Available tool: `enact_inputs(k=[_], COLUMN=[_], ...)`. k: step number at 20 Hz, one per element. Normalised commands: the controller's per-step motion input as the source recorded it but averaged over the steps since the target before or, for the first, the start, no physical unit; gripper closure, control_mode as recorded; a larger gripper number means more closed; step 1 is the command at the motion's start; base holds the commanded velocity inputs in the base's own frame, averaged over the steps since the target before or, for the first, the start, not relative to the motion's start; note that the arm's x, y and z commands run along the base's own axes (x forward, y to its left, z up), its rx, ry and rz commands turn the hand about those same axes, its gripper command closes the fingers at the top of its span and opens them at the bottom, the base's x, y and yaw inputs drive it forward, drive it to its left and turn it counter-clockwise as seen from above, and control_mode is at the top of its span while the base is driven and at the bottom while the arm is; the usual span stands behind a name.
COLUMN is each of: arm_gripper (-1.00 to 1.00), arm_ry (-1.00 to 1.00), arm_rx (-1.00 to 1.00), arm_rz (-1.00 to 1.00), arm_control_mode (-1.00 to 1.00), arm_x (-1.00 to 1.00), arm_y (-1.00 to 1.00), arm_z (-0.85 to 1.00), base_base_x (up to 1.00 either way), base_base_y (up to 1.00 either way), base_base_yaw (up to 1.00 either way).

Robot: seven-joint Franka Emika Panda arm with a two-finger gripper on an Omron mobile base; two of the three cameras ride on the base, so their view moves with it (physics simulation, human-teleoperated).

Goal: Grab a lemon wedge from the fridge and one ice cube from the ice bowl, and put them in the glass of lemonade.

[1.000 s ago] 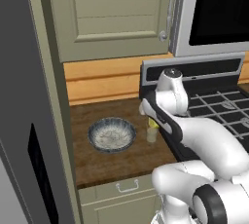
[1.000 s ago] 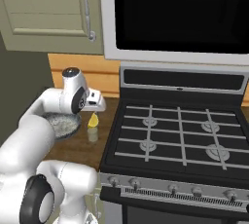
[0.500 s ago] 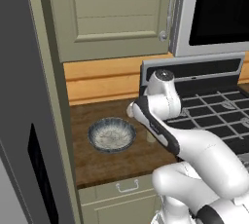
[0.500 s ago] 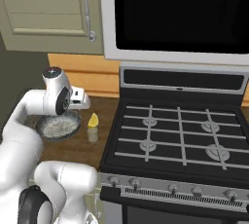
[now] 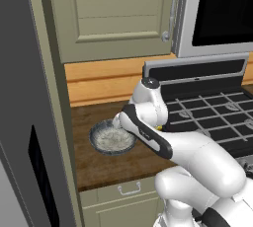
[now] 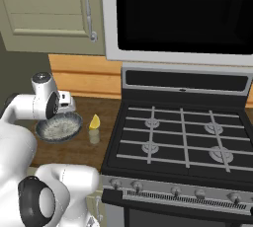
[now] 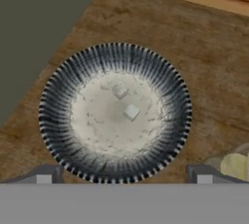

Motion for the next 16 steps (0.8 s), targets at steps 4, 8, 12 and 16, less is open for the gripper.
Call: enact_inputs(k=[4,8,12,16], arm_gripper=[-1.0,-1.0,-1.0,-1.0], arm_ry=[0.07,0.23,0.31,0.3], arm_rx=[-0.06,-0.12,-0.12,-0.04], arm_rz=[0.04,0.0,0.0,0.0], arm_control_mode=[-1.0,-1.0,-1.0,-1.0], arm_x=[0.0,0.0,0.3,0.4], arm_y=[0.11,0.14,0.42,0.14], arm_z=[-0.2,-0.14,-0.06,-0.42], base_base_x=[0.0,0.0,0.0,0.0], base_base_y=[0.0,0.0,0.0,0.0], base_base_yaw=[0.0,0.0,0.0,0.0])
